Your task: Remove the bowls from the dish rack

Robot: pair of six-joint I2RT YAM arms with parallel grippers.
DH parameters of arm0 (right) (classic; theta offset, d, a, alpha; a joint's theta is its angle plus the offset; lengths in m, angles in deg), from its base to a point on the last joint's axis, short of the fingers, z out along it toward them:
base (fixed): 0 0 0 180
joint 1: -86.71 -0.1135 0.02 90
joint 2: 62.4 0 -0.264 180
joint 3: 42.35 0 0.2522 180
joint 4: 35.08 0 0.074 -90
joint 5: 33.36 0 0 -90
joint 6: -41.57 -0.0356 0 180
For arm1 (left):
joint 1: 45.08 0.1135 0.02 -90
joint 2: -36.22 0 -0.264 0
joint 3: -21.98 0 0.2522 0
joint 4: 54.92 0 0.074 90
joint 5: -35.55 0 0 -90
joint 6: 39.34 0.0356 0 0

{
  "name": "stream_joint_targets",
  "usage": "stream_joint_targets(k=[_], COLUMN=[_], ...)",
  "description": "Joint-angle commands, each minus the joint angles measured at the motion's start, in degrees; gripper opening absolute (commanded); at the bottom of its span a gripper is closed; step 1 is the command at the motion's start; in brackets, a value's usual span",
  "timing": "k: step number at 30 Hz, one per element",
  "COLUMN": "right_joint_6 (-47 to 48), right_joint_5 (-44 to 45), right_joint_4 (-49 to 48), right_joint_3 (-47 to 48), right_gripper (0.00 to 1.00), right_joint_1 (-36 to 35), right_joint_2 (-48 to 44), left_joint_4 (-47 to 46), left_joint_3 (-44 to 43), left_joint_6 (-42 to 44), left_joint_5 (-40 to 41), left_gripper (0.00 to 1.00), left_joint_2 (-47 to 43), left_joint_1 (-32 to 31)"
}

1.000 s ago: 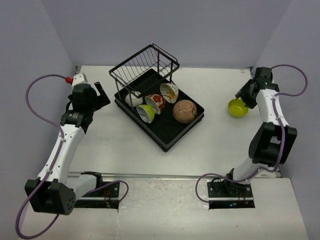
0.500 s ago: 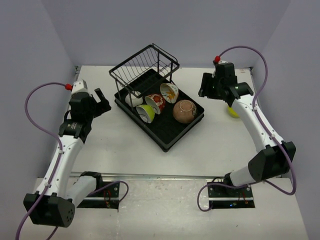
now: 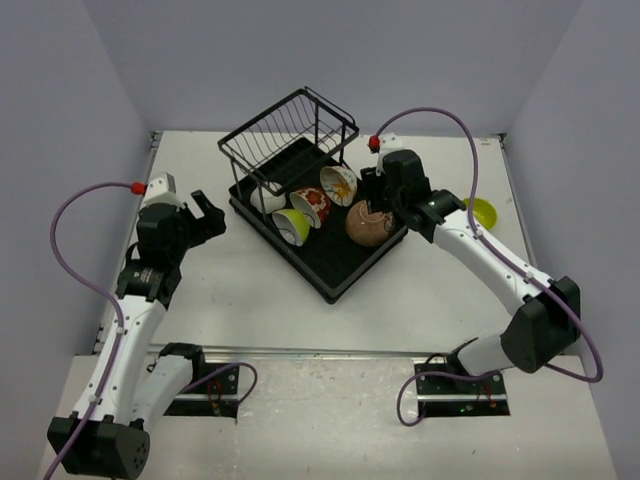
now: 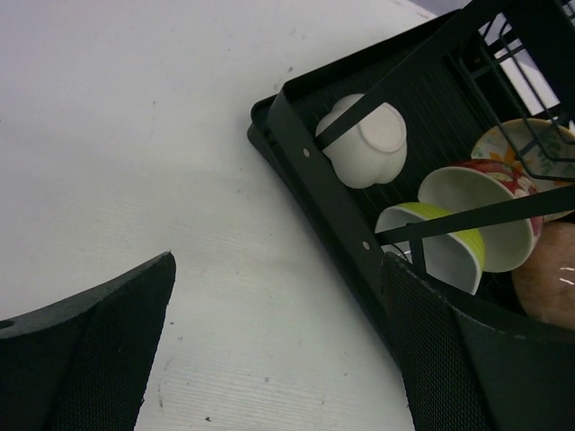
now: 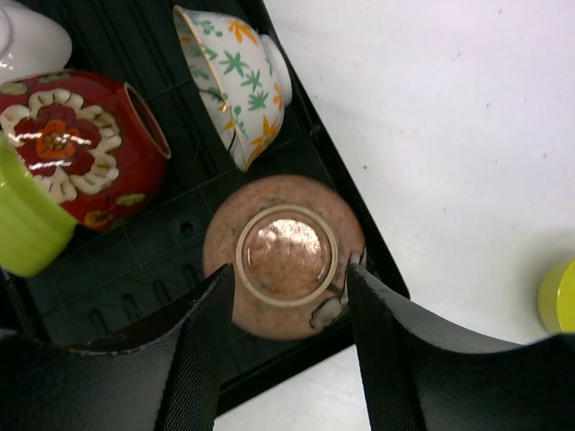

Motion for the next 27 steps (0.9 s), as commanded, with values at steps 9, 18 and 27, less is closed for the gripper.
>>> stream_joint_targets(k=[9,18,27], right_joint_6=[9.4,9.8,12.9], right_joint_5=[8.9,17.5,27.4], right_joint_4=[-24.1,-28.5,-32.9], right_joint_3=[-4.3,-2.7,-2.9], right_gripper=[0.54,0.53,0.5], right_joint_1=[-3.3,-9.4,-11.8], right_joint_2=[2.9,11.6,15.9], left_joint_4=[-10.0,-11.1,-10.5], left_joint_3=[1.8,0.4,0.5], left_joint_6=[-1.8,-1.0,0.4], left_joint_5=[-1.3,-1.3,-2.2], left_gripper=[0.96,0.97,0.98], left_joint_2=[-8.2,-10.9,-15.3], left_joint_1=[0.4,0.4,0.4])
